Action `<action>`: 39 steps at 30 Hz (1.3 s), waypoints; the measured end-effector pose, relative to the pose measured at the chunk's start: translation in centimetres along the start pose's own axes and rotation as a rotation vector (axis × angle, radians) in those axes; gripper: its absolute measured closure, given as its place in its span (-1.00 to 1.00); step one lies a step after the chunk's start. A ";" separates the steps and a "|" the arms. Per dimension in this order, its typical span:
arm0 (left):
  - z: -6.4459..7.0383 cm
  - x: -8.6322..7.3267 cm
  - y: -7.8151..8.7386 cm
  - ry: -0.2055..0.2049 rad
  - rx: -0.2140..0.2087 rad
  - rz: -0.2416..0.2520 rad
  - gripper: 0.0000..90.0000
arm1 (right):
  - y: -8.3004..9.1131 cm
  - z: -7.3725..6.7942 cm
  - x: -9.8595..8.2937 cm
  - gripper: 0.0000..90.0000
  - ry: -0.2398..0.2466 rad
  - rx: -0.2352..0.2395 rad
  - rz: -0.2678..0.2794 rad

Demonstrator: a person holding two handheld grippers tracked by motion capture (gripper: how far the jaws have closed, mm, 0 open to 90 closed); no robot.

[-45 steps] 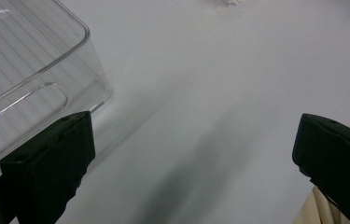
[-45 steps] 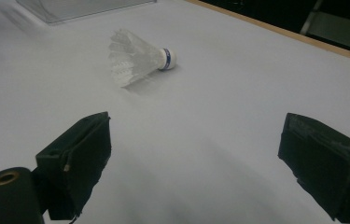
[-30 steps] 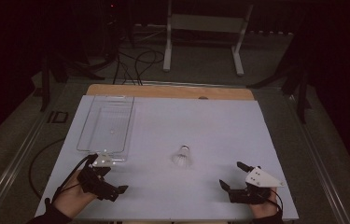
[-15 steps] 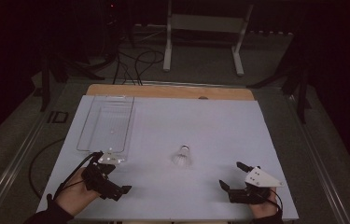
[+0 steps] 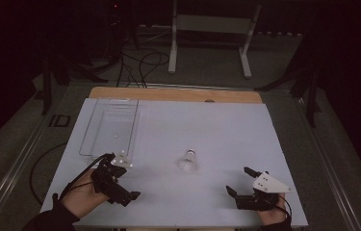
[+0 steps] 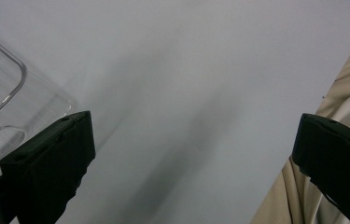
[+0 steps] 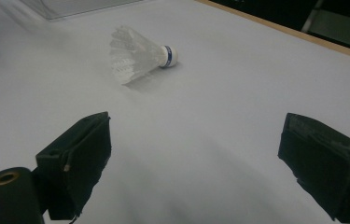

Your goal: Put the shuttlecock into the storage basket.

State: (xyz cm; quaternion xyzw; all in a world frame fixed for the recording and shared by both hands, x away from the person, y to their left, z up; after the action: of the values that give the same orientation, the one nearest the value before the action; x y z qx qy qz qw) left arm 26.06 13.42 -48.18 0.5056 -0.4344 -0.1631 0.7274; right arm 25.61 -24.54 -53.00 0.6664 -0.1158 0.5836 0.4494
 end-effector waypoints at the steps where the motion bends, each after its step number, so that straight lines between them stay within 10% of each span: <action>1: 0.1 0.1 -0.1 -0.001 0.000 -0.003 -1.00 | 0.0 0.0 0.0 -0.79 -0.001 -0.001 0.000; 39: 1.3 4.0 -2.3 -0.042 -0.080 -0.091 -1.00 | -0.1 -0.1 -0.1 -0.79 -0.008 0.007 -0.005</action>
State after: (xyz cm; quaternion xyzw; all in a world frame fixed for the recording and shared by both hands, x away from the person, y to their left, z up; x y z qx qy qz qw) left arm 27.80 8.93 -48.14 0.4917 -0.4194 -0.2237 0.7296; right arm 25.62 -24.47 -53.11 0.6706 -0.1139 0.5799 0.4483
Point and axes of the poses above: each handheld gripper's, and its own axes: y roughly backward along the jaws, x roughly out of its top, z roughly to its right, the point moved 6 cm from there along -y, roughly forward along the jaws, and after that the axes turned 1 degree about y, right-handed, at the moved point
